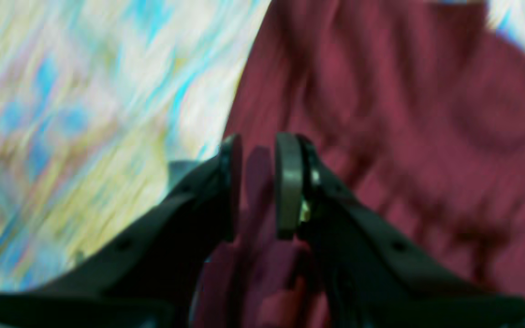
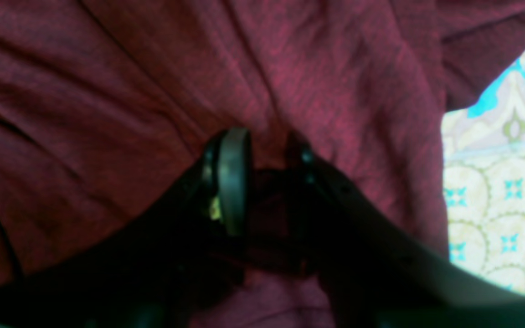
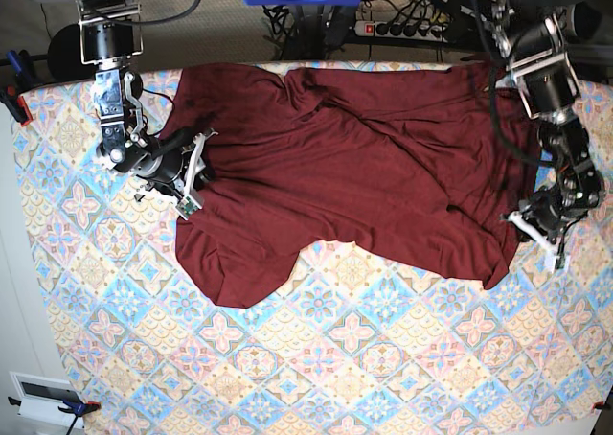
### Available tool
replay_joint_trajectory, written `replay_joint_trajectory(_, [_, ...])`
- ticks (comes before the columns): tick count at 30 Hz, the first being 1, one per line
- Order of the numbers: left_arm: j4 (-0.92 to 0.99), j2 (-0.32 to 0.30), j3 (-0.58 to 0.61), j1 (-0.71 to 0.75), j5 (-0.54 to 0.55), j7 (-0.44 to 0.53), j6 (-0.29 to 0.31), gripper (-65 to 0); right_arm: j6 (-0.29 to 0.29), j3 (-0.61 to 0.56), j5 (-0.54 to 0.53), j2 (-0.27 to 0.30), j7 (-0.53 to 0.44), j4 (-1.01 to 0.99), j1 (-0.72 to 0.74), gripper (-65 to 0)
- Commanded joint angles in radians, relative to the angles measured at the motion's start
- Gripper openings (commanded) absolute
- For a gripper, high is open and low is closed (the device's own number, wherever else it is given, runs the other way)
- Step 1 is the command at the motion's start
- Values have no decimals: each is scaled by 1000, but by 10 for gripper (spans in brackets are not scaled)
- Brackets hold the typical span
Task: Layout the t-shirt on the table in an organized manner, then fold the t-shirt properly
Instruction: 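Release the shoulder with the left gripper and reach toward the shirt hem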
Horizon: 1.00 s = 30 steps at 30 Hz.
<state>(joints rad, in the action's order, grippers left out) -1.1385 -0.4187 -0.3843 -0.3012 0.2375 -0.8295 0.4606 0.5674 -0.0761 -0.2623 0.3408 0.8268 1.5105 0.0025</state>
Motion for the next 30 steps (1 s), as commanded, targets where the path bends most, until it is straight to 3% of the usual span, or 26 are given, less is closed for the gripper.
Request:
replay_joint_trajectory(1, [16,-9,8,-40,13,17,0,-514,-7,3,19,13,21,6,6,-509])
replay_joint_trajectory(6, [117,44,11,-146,15,20,0,-383,-7,5,19,13,21,6,6,-509])
replay_joint_trajectory(10, [200,50,17,-188,18,43,0,-313,-7,5,19,13,21,6,6,-509])
replay_joint_trajectory(16, [217,73,18,-195,7,85,-7,-305,-7,5,19,13,21,6,11,-509])
replay_joint_trajectory(20, [317,90,17,-221,10,151,-67,-305,-7,5,19,13,21,6,12,-509])
replay_joint_trajectory(24, [460,102,18,-267,7,247,-118,-373,-7,5,19,13,21,6,12,-509])
replay_joint_trajectory(29, [521,140,17,-330,10,290,-127,-639,-7,5,19,13,21,6,12,-509])
replay_joint_trajectory(30, [521,143,17,-341,10,292,-127,-650,-7,5,19,13,21,6,12,-509])
